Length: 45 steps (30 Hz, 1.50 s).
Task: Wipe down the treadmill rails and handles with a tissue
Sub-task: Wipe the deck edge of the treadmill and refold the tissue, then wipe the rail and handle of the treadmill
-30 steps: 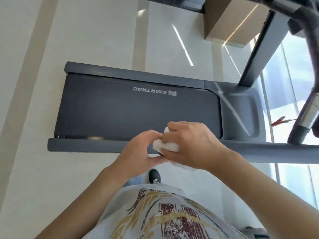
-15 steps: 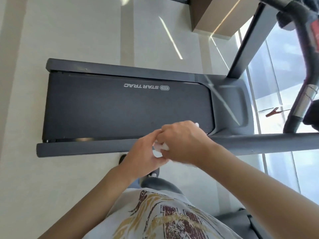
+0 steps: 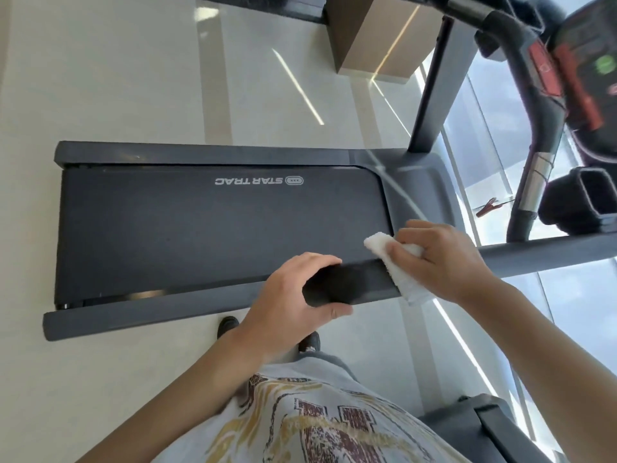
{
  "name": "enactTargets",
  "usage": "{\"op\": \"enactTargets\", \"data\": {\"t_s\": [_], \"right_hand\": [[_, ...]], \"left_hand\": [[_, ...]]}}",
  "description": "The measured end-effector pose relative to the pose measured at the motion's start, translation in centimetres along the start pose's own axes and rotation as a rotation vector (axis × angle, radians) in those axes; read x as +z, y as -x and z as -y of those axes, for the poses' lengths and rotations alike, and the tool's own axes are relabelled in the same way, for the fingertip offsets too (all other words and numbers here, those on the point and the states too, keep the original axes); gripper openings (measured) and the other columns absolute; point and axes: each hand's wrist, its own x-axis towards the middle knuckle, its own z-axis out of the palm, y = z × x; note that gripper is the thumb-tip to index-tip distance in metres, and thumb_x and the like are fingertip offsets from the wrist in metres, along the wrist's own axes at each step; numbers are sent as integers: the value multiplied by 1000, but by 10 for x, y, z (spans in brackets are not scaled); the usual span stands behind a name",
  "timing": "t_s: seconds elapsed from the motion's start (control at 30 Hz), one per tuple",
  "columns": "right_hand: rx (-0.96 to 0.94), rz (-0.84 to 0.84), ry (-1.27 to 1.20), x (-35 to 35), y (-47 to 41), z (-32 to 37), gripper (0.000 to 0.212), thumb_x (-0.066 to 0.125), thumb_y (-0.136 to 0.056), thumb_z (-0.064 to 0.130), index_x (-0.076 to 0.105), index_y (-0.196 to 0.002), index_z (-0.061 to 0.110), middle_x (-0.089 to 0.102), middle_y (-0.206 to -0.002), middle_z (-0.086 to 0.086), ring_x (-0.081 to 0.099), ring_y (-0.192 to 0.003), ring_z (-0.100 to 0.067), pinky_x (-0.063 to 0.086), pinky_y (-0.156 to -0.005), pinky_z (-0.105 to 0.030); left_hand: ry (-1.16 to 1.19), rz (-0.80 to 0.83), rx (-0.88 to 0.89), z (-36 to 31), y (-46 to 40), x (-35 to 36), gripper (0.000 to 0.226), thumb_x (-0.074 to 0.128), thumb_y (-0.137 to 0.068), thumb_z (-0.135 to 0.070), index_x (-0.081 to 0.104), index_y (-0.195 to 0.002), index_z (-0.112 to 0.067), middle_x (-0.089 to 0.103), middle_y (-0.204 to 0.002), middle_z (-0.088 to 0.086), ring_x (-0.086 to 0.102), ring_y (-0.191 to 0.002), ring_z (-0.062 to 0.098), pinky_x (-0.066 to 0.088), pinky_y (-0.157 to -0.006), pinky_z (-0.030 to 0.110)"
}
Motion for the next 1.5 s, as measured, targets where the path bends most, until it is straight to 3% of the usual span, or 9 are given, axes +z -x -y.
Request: {"op": "enactTargets", "data": {"t_s": [0.27, 0.47, 0.6, 0.77, 0.97, 1.2, 1.33, 1.43, 1.5], "right_hand": [[-267, 149, -16, 30, -33, 74, 43, 55, -96, 47, 52, -66, 17, 55, -70, -1, 52, -67, -25, 37, -57, -34], [-291, 141, -152, 16, -28, 22, 47, 53, -99, 50, 48, -63, 19, 54, -66, 0, 52, -64, -20, 37, -55, -33], [-215, 45, -89, -1, -17, -62, 53, 44, -99, 56, 48, -63, 18, 52, -66, 0, 51, -61, -14, 31, -54, -31], [-155, -179, -44, -13, 2, -160, 50, 41, -96, 57, 57, -65, 21, 53, -70, 0, 54, -63, -21, 38, -55, -27], [-237, -382, -64, 7, 0, -121, 43, 55, -94, 40, 40, -58, 22, 35, -60, 4, 35, -50, -22, 14, -51, -23], [-502, -510, -227, 44, -2, -5, 36, 58, -92, 29, 46, -60, 17, 32, -65, 1, 34, -51, -24, 20, -56, -33], [-541, -553, -204, 45, 6, -38, 34, 64, -93, 29, 56, -63, 14, 39, -65, 0, 31, -56, -21, 20, -57, -30], [-399, -654, -128, 33, 13, -95, 35, 64, -94, 29, 55, -63, 13, 42, -64, -1, 34, -57, -20, 25, -53, -29], [-263, -736, -84, 25, 17, -134, 36, 64, -95, 29, 55, -63, 14, 41, -64, -1, 39, -56, -22, 29, -49, -30]], "left_hand": [[160, -163, -227, -21, 14, 13, 72, 100, -69, -34, 50, -121, -32, 68, -119, -17, 68, -111, 12, 58, -89, 34], [-60, -178, -141, -46, 7, 31, 54, 88, -85, -37, 57, -128, -27, 64, -122, -17, 62, -116, 14, 52, -94, 26], [-325, -220, 2, -59, -17, 58, 21, 62, -102, -34, 69, -117, -21, 68, -109, -15, 64, -102, 13, 53, -87, 36], [-525, -489, 103, -53, -37, 79, 28, 55, -104, -17, 80, -92, -16, 71, -84, -14, 65, -78, 3, 48, -63, 27], [-534, -567, 88, -51, -39, 86, 31, 52, -101, -7, 81, -91, -9, 66, -75, -12, 61, -70, 1, 38, -62, 19], [-495, -569, 26, -57, -38, 88, 37, 42, -103, -8, 45, -67, -18, 43, -58, -10, 36, -52, 9, 24, -52, 24], [-468, -502, -37, -59, -35, 86, 32, 46, -103, -8, 64, -76, -11, 59, -66, -5, 51, -60, 14, 38, -54, 33], [-528, -378, -30, -66, -36, 78, 35, 43, -104, -16, 78, -101, -16, 73, -94, -13, 68, -91, 4, 52, -75, 24], [-533, -261, -45, -68, -38, 71, 37, 41, -105, -22, 78, -107, -20, 71, -93, -19, 67, -90, 2, 49, -75, 20]]}}
